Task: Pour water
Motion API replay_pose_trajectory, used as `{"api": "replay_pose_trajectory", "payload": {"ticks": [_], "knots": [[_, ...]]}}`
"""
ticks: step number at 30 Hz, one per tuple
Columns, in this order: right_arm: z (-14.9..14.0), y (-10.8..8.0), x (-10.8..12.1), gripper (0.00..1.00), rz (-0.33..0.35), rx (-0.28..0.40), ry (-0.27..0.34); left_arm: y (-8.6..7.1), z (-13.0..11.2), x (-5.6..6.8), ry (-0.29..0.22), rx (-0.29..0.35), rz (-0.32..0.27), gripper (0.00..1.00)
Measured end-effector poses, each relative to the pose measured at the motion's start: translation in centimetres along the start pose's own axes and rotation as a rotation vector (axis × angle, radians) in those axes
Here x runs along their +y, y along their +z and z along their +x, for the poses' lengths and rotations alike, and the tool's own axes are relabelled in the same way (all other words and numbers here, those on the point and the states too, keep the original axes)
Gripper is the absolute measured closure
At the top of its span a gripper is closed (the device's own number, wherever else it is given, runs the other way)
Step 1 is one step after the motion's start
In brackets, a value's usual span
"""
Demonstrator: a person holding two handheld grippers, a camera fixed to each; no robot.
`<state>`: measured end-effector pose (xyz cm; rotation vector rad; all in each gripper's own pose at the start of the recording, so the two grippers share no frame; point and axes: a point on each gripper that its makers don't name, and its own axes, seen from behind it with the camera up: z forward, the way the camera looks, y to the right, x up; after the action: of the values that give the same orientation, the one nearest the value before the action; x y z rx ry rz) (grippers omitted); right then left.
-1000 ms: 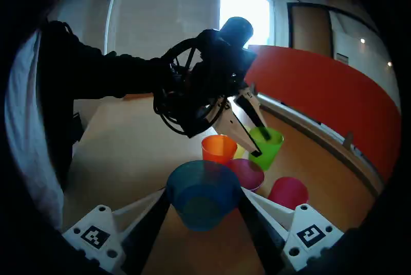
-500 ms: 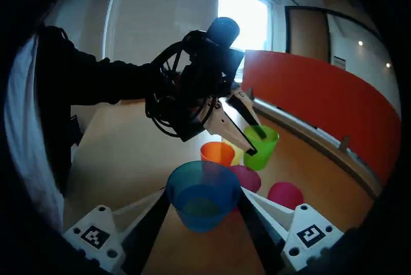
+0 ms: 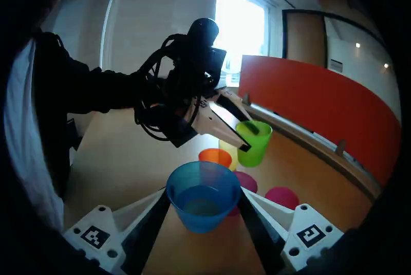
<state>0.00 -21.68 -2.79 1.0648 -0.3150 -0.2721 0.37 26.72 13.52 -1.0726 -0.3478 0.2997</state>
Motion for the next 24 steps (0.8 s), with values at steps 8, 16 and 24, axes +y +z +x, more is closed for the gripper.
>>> {"api": "replay_pose_trajectory", "payload": {"ticks": [8,16,24], "knots": [[0.6,-0.2,-0.1,0.09,-0.008,0.012,-0.002,-0.8,0.8,0.3,-0.036,0.05,0.014,0.15],[1.4,-0.4,-0.1,0.09,-0.02,0.034,0.001,-2.1,1.9,0.7,-0.049,0.097,0.031,0.15],[2.5,-0.6,0.0,0.09,-0.03,0.063,0.006,-3.4,2.5,1.0,-0.064,0.125,0.055,0.15]]}}
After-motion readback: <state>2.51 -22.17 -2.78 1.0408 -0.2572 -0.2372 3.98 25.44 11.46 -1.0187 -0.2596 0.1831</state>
